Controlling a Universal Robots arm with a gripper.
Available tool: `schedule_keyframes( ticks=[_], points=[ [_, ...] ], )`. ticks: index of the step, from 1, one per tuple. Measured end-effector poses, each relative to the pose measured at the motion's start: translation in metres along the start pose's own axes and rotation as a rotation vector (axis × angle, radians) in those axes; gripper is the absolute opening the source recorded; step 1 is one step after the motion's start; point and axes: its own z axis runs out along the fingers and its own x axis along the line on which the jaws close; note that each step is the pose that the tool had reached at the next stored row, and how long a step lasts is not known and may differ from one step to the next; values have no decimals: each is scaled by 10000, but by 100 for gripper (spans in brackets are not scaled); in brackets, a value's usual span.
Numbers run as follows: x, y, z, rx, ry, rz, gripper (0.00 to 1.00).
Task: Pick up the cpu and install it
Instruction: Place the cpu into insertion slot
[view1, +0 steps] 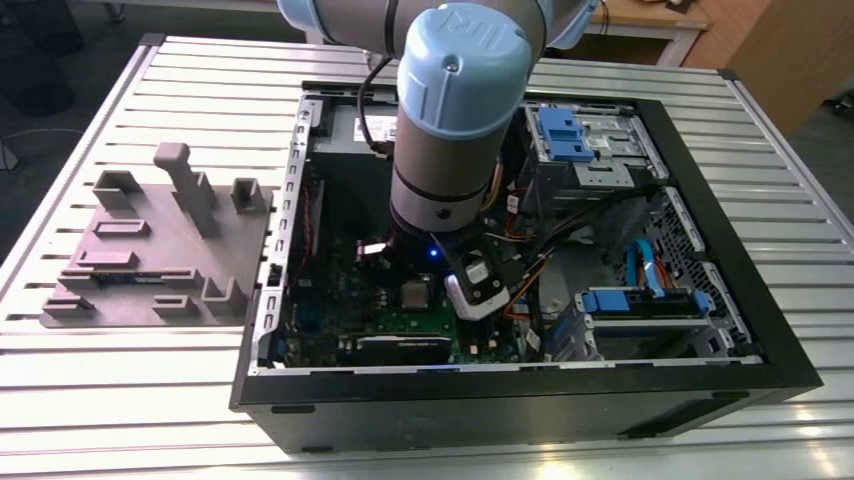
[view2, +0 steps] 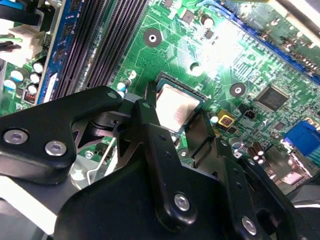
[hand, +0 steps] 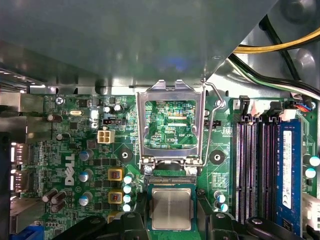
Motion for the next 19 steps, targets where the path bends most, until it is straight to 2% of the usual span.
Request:
schedule_keyframes(
  ticks=[14, 16, 17, 19],
  points=[
    [-1, 2, 16, -7, -3, -1, 47],
    [0, 2, 17, -7, -1, 1, 48],
    [-1, 3, 21, -15, -8, 0, 54],
    [-1, 2, 20, -9, -4, 0, 54]
  ],
)
